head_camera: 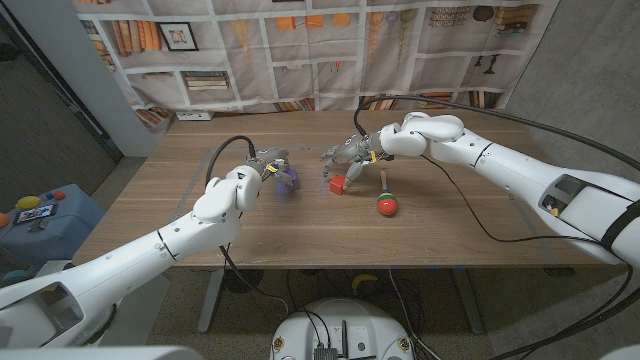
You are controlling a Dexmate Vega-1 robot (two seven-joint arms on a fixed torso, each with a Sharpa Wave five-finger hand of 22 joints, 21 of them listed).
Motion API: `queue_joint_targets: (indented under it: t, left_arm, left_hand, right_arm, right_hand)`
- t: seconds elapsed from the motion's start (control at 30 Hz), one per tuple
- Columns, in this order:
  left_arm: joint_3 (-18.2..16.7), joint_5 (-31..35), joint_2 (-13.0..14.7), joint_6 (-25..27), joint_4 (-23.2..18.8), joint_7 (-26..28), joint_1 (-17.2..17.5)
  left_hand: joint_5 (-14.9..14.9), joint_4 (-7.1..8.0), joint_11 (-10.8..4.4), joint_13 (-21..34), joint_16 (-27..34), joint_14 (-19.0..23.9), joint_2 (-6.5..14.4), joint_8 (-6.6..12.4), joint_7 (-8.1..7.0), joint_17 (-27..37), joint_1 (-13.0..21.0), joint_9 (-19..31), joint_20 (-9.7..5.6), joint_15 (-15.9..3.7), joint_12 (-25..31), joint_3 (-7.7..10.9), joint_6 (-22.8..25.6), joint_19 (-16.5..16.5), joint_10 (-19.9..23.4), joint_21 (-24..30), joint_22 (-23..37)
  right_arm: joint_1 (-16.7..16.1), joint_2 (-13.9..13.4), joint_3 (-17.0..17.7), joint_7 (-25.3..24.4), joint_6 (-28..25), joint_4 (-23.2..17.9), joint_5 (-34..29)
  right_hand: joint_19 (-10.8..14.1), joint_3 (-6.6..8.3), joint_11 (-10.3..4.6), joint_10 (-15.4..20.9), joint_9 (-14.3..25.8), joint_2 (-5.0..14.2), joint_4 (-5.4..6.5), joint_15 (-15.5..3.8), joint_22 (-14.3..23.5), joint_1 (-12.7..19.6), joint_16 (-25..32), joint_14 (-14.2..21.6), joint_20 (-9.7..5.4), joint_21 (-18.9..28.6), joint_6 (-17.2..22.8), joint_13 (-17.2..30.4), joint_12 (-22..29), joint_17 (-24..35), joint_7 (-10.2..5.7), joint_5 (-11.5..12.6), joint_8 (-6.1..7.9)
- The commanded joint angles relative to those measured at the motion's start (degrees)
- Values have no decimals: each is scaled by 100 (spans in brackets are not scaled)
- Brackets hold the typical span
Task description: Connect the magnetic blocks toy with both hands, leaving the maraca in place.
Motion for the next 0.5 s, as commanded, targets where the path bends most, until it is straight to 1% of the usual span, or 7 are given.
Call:
queue_joint_targets:
  t: [0.03, 0.13, 0.23, 0.3, 0.43, 0.5]
  left_arm:
    - [45, -14, -28, -49, 40, -51, -48]
    - [56, 5, -40, -19, 38, -65, -54]
    - [68, 12, -39, -33, 37, -76, -62]
    - [77, 16, -47, -37, 43, -83, -69]
    - [108, 41, -71, -44, 62, -106, -97]
    - [118, 51, -78, -50, 69, -116, -108]
  left_hand:
    - [33, -5, -12, 8, 24, 36, 97, 36, -456, 14, 54, 68, -11, 10, -16, -31, 638, 5, 17, 41, 18]
    - [33, -4, -13, 8, 23, 36, 99, 35, -453, 14, 55, 69, -18, 8, -17, -35, 638, 5, 17, 41, 18]
    - [33, -4, -12, 8, 23, 37, 102, 36, -459, 14, 56, 70, -15, 10, -16, -41, 647, 5, 21, 42, 18]
    - [33, -4, -8, 8, 23, 36, 103, 32, -458, 14, 57, 71, -12, 12, -16, -44, 640, 5, 22, 42, 18]
    - [33, -4, -7, 8, 23, 38, 106, 32, -458, 14, 59, 73, -17, 10, -17, -50, 646, 4, 22, 41, 18]
    - [33, -4, -7, 8, 23, 37, 108, 31, -456, 14, 60, 74, -10, 12, -17, -53, 645, 5, 21, 42, 18]
  right_arm:
    - [8, 16, -47, -442, 105, 228, 10]
    - [7, 6, -50, -558, 156, 279, 24]
    - [14, 4, -54, -619, 193, 315, 41]
    - [21, 8, -53, -671, 238, 355, 70]
    - [26, 10, -60, -715, 258, 386, 82]
    - [26, 11, -54, -733, 269, 404, 109]
  right_hand:
    - [93, -7, -53, 106, 42, -32, 1, -28, 14, 119, 41, 84, -57, 9, 302, 23, 57, 27, 1, 64, 161]
    - [164, -39, -108, 188, 75, -56, 13, -97, 13, 139, 73, 164, -106, 4, 597, 27, 72, 35, 0, 105, 315]
    - [217, -56, -144, 258, 94, -64, 19, -125, 12, 152, 93, 214, -169, 5, 770, 28, 88, 40, -1, 128, 404]
    - [270, -75, -160, 322, 114, -63, 32, -167, 12, 157, 108, 248, -257, 4, 971, 26, 97, 49, -1, 151, 507]
    - [316, -91, -179, 395, 136, -37, 54, -223, 11, 151, 133, 298, -327, -2, 1186, 21, 107, 64, -3, 175, 615]
    - [343, -97, -191, 443, 144, -13, 66, -240, 10, 149, 142, 311, -395, -3, 1290, 18, 116, 73, -6, 184, 667]
